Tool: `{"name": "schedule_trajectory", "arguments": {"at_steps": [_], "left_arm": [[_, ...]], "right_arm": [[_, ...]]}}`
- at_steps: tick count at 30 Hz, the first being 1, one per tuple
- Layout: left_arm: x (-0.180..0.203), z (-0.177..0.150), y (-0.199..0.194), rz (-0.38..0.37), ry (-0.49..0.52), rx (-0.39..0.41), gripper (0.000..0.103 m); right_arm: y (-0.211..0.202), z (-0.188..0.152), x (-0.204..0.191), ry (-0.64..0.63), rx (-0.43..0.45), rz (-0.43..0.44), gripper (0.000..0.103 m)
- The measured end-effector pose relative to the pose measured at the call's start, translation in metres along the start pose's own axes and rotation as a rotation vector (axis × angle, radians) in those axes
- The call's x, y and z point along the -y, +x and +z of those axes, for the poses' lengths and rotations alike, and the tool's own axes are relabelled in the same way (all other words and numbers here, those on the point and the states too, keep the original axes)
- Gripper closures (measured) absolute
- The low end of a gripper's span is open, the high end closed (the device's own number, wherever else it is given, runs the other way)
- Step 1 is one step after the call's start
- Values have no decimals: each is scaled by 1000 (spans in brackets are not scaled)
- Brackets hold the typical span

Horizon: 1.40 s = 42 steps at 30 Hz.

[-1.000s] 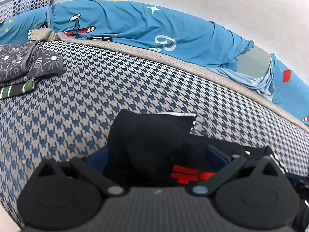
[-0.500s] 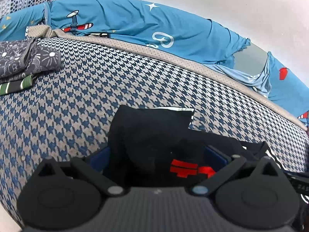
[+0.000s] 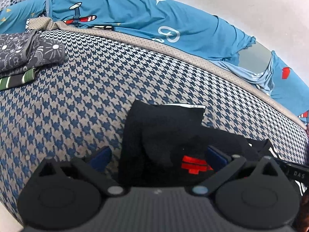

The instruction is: Fold clothes

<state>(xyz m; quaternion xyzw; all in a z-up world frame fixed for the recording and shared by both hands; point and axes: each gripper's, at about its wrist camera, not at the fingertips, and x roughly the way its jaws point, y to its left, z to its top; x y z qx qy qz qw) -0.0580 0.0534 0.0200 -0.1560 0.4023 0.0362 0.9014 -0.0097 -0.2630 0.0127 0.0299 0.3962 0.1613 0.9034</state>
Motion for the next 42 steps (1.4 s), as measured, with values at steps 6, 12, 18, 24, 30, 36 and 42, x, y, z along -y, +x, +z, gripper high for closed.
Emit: {"name": "schedule_trajectory", "arguments": {"at_steps": [6,12,18,24,30,36,42], "left_arm": [[5,-1,2,3,9,-3,0],[9,-2,8,5,13,-16,0],[10,1,7,-9,9,-18,0],[1,15,8,-17,2,-30,0],[1,31,16,-42,11,-44,0],[9,49,27,-96,47,-63,0],[12,63,47,-130,33,-125,0]], "right_arm": [[-7,4,17,24,20,-22,72],[-12,4,37,45,28,-59,72],[-14,5,56,69,27,-91,71],[-17,6,67,78,31,-82,66],[-15,6,68,58,26,-87,66],[-2,16,56,1,43,-55,58],[20,22,51,-91,22,-14,48]]}}
